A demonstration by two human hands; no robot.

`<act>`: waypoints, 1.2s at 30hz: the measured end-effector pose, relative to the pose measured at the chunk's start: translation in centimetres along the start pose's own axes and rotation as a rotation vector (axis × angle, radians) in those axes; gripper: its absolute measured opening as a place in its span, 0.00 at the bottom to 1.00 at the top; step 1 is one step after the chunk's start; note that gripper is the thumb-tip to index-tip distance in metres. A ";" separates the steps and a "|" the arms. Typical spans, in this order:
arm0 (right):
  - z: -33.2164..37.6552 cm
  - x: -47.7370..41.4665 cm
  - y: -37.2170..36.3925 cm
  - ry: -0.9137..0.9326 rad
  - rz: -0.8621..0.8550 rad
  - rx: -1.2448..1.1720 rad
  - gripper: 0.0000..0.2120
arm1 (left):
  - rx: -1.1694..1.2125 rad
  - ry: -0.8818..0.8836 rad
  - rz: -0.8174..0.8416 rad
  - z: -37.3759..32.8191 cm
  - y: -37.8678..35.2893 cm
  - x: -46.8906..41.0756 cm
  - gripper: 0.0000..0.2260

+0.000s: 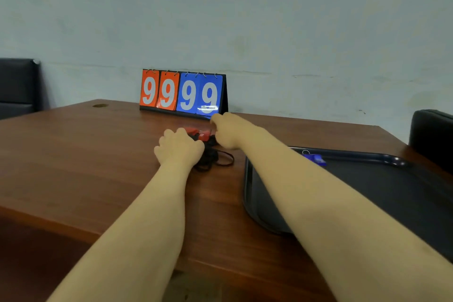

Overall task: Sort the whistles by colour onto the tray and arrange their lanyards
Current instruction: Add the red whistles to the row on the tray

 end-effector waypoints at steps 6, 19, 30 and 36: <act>2.0 -3.0 -3.7 -0.019 0.228 -0.124 0.24 | -0.055 0.041 0.046 0.1 -0.5 -0.8 0.18; 1.4 -1.0 0.7 0.134 -0.161 0.033 0.06 | 0.247 -0.217 -0.276 -1.9 2.0 0.3 0.12; -9.6 9.9 5.2 0.061 -0.263 -0.154 0.17 | 0.367 -0.224 -0.224 -3.6 2.5 1.6 0.10; -18.7 16.1 5.9 -0.110 -0.368 -0.559 0.14 | 0.083 -0.402 -0.242 -10.9 3.2 6.0 0.14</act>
Point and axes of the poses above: each hand's wrist, its own x-axis away from the middle knuckle, its own y-axis out of the back of the hand, z = x × y, the point moved 8 cm from there along -x, towards the middle knuckle, and after that the axes turned 10 degrees about z, right-handed, at the moved point
